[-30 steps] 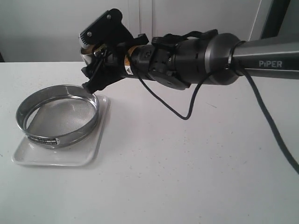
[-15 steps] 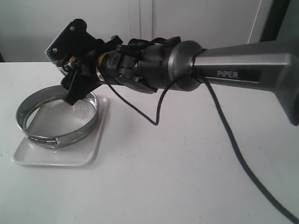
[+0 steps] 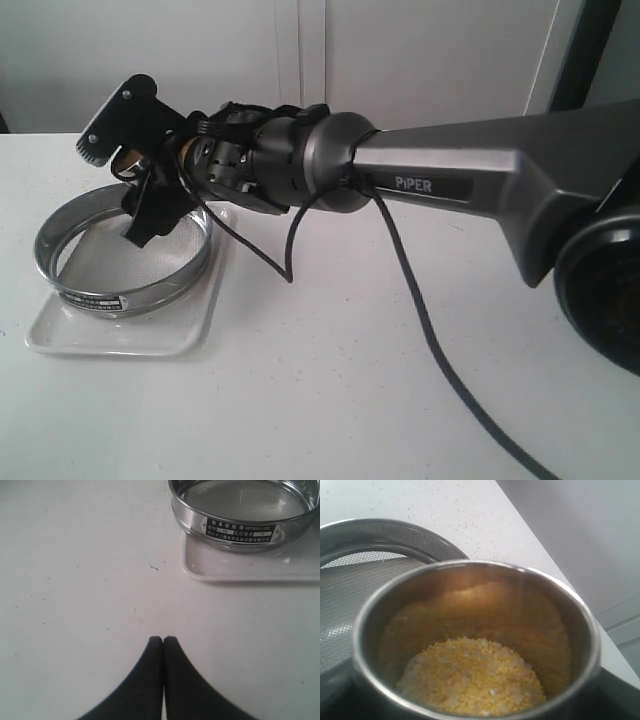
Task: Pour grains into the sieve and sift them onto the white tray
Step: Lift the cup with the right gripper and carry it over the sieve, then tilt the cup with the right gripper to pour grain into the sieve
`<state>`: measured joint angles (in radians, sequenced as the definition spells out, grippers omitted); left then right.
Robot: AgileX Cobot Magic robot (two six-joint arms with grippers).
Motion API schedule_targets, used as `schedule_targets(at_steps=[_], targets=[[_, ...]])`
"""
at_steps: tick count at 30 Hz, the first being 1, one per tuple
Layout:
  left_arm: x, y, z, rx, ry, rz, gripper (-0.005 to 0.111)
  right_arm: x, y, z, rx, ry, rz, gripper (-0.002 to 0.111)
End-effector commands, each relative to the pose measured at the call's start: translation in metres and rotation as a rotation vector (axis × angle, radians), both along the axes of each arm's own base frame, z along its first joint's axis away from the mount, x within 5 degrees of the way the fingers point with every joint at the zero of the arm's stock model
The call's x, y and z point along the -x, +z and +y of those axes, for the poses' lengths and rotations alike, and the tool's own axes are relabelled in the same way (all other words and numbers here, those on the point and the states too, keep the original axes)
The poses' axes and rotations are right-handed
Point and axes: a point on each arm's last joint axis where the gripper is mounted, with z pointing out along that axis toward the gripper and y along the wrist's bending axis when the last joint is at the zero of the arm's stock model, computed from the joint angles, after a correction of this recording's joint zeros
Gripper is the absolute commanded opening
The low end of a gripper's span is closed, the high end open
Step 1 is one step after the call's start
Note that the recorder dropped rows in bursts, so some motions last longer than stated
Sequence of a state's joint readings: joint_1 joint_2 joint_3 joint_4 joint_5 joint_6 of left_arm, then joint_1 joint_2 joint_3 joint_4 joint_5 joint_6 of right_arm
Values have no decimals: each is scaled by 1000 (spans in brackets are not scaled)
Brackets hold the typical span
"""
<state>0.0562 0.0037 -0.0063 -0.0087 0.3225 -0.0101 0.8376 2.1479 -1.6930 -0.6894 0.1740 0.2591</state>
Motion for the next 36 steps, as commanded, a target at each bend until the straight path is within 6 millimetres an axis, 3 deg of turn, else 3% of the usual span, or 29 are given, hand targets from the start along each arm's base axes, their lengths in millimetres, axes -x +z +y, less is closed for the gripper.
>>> schedule_targets(at_steps=[1,26,36], targets=[[1,-3,0,10,4,12,0,-2,7,7,45,-36,-12,0],[1,-3,0,10,4,12,0,-13,7,40,195,-191,-27,0],[1,-3,0,10,4,12,0,-8,-3,62,384,-116,-272,0]])
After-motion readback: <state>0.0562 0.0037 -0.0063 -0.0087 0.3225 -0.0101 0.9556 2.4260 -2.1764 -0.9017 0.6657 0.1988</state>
